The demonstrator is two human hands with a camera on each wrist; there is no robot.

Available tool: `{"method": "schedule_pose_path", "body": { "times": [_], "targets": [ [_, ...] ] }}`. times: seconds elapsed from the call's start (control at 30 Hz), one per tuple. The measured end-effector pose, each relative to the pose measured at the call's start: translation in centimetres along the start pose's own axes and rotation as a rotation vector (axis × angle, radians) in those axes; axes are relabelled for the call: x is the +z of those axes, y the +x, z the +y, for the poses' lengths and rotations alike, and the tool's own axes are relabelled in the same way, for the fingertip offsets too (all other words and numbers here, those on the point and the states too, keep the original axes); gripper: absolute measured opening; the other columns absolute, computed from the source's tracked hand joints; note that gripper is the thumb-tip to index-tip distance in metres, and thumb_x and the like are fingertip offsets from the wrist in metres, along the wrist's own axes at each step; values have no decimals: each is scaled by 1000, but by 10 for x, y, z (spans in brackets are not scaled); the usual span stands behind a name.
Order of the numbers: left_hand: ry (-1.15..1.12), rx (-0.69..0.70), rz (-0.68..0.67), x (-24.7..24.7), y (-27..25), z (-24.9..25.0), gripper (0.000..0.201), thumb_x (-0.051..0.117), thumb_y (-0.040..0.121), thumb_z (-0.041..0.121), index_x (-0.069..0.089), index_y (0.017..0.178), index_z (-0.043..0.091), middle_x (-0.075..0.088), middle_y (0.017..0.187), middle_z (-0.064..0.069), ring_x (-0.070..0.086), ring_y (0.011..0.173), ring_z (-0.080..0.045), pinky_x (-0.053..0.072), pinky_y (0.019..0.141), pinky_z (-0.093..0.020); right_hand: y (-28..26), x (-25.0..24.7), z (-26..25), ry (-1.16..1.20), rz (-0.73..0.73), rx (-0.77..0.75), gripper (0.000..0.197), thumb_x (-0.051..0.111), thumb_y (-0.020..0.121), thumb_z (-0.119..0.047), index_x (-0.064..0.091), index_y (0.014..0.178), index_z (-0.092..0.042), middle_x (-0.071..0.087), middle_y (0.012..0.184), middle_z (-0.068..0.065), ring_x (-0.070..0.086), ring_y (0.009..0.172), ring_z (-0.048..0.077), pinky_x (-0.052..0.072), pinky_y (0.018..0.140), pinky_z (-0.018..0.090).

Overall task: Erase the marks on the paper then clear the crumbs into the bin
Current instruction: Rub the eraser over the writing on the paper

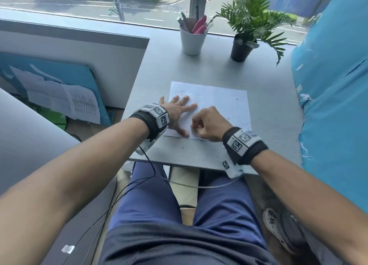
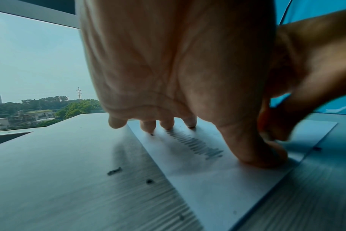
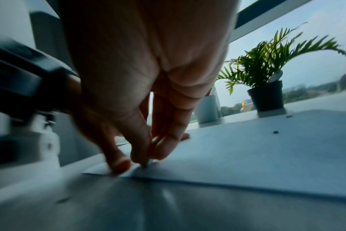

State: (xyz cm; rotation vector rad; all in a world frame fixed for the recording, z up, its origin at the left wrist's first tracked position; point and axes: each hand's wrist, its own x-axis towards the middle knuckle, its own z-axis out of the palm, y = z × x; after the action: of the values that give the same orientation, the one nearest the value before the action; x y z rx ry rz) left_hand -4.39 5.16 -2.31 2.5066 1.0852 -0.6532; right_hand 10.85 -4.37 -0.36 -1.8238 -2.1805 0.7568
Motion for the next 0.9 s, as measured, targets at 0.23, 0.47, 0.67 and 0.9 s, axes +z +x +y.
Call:
{"method": "schedule_pose_path", "body": {
  "times": [0.23,0.47,0.67,0.9],
  "targets": [
    [-19,5,-1,-2,-4,2,120,71,66,73,-7,153,44,-20,162,5,-14,149,-26,-6,112,-68,47,-32,23,35,157,80,6,75,74,-8,78,78,-11,68,70,-2,59,62,7,43,59,10],
    [-19,4,5,1,0,-1,122,70,64,75,-9,152,45,-21,161,6,-15,149,-26,-7,112,-68,-3,-2,3,42,-45,-15,9,73,75,-5,77,73,-14,65,63,-10,58,56,2,42,53,8],
    [-21,4,-5,-3,-4,2,121,70,66,73,-8,153,44,-21,161,5,-15,149,-25,-6,112,-69,39,-35,17,31,69,45,7,77,73,-7,78,77,-12,68,67,-3,60,59,7,53,62,24],
    [-11,4,-10,0,-1,-1,123,70,65,75,-10,152,44,-22,161,5,-16,149,-26,-2,111,-71,2,-5,0,22,-13,-25,9,71,74,-5,77,74,-10,69,67,-3,61,58,8,50,55,18]
  ]
}}
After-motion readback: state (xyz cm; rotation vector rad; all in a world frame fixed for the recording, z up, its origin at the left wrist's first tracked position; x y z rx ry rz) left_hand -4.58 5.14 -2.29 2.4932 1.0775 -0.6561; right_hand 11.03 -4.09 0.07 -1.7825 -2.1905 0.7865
